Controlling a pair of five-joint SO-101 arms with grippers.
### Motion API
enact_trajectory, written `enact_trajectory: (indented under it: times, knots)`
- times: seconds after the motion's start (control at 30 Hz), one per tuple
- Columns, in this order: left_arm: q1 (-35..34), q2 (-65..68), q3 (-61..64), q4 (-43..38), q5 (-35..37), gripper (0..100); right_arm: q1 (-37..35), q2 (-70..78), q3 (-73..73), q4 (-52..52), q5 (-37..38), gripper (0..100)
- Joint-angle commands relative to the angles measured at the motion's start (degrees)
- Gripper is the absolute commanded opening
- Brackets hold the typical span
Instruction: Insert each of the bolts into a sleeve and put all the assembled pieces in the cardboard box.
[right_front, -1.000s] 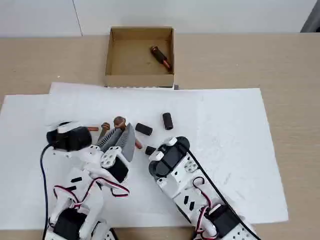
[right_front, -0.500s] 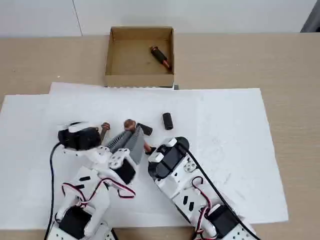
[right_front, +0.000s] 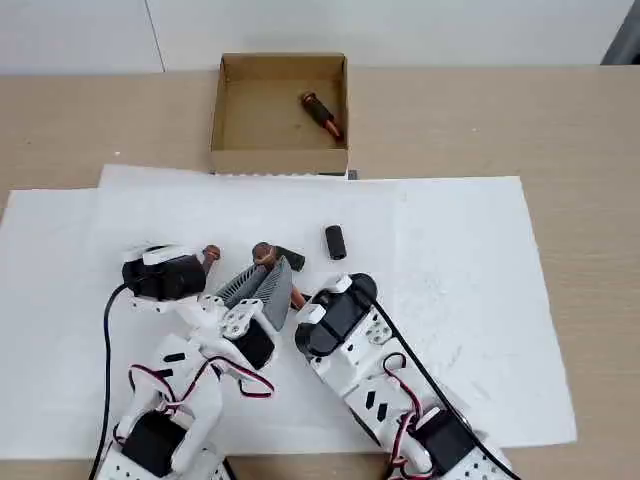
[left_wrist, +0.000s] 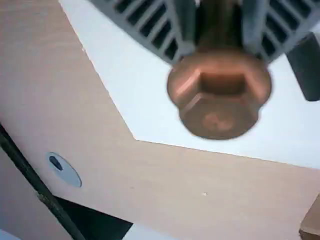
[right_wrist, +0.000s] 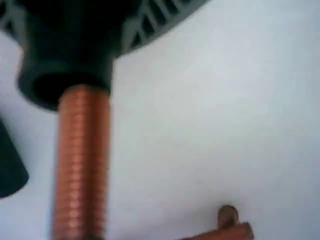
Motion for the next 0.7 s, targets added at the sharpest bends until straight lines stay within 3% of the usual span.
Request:
enact_trajectory:
  times: [0.0,0.37,0.67]
  knots:
    - [0.4,-0.6,0.1,-2.1,1.1,1,-0.5,-0.7,-3.3,-1.5,-0.3,0.4]
    - [0.5,-0.6,0.4,-1.9,1.0,1,-0.5,-0.7,-3.3,-1.5,-0.3,0.4]
    - [9.8,-0.6,0.4,7.3,-2.0,1,-0.5,-0.7,-3.3,-1.5,-0.3,0.4]
